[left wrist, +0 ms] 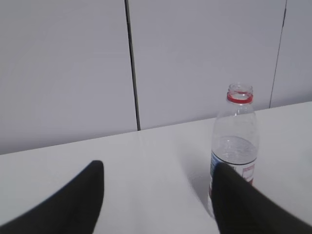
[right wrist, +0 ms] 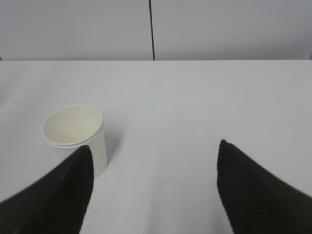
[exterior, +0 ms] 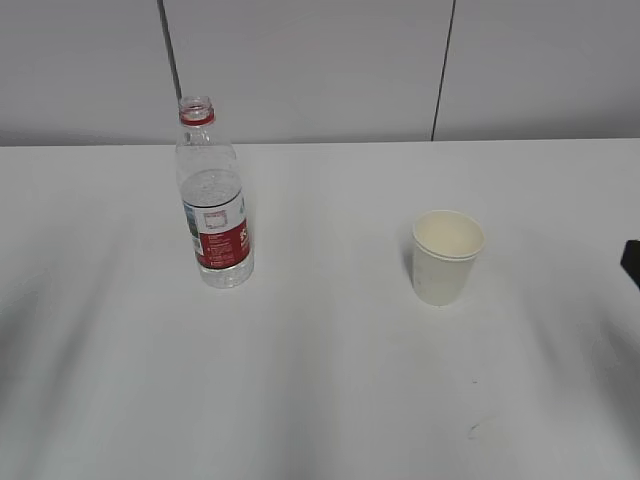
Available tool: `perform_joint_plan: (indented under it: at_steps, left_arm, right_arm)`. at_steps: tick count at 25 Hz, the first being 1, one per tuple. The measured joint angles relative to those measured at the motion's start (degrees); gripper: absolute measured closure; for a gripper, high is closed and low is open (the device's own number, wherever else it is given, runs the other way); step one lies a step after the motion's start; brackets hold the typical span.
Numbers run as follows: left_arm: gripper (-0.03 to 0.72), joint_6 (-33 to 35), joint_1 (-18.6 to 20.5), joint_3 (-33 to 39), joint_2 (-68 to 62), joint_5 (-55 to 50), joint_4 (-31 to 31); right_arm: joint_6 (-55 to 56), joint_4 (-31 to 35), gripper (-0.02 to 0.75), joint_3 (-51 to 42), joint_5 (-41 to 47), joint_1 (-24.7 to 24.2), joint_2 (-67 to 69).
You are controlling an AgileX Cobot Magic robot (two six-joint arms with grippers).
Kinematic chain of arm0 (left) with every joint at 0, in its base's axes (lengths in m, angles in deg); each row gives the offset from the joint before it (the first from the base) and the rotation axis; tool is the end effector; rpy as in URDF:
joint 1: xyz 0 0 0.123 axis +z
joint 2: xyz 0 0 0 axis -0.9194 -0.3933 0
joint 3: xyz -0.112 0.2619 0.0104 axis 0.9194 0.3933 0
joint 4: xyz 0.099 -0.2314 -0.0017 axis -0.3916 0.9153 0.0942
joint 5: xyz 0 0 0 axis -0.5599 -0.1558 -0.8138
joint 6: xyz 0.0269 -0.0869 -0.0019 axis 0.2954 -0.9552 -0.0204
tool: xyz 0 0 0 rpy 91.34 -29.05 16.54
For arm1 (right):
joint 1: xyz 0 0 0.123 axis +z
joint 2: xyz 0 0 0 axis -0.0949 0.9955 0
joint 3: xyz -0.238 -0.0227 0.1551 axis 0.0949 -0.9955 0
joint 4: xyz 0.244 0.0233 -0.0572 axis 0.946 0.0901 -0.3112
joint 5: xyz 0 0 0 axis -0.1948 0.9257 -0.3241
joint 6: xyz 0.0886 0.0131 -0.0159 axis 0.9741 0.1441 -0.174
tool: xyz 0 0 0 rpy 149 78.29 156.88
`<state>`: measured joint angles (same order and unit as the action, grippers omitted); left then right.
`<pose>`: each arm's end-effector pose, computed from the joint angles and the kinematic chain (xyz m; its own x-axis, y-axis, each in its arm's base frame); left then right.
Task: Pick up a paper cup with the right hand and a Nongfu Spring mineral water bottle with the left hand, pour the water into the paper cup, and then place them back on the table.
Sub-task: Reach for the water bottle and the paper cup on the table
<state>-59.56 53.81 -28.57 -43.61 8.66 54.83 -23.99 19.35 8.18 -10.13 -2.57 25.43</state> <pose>0.1308 -0.0302 0.2529 -0.0560 0.1026 -0.9931 0.2313 0.9690 0.0871 0.1547 0.0081 0.2123 -0.2867 -0.0011 -0.9580 -0.0495 0.9987 0.0136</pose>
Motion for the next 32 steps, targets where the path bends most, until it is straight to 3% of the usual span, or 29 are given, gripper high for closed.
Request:
perform_joint_plan:
  at_steps: [7, 15, 22, 32]
  left_arm:
    - [0.252, 0.0, 0.0, 0.0, -4.0, 3.6, 0.0]
    - [0.252, 0.0, 0.0, 0.0, -5.4, 4.7, 0.0]
    - [0.252, 0.0, 0.0, 0.0, -5.4, 4.9, 0.0]
    - [0.252, 0.0, 0.0, 0.0, -5.4, 4.9, 0.0]
  right_arm:
    - [5.2, -18.0, 0.148, 0.0, -23.7, 0.0, 22.3]
    - [5.5, -19.8, 0.148, 0.8, -44.9, 0.0, 44.4]
    - [5.7, -17.9, 0.148, 1.6, -46.2, 0.0, 56.9]
    - [5.7, -17.6, 0.148, 1.6, -46.8, 0.0, 57.8]
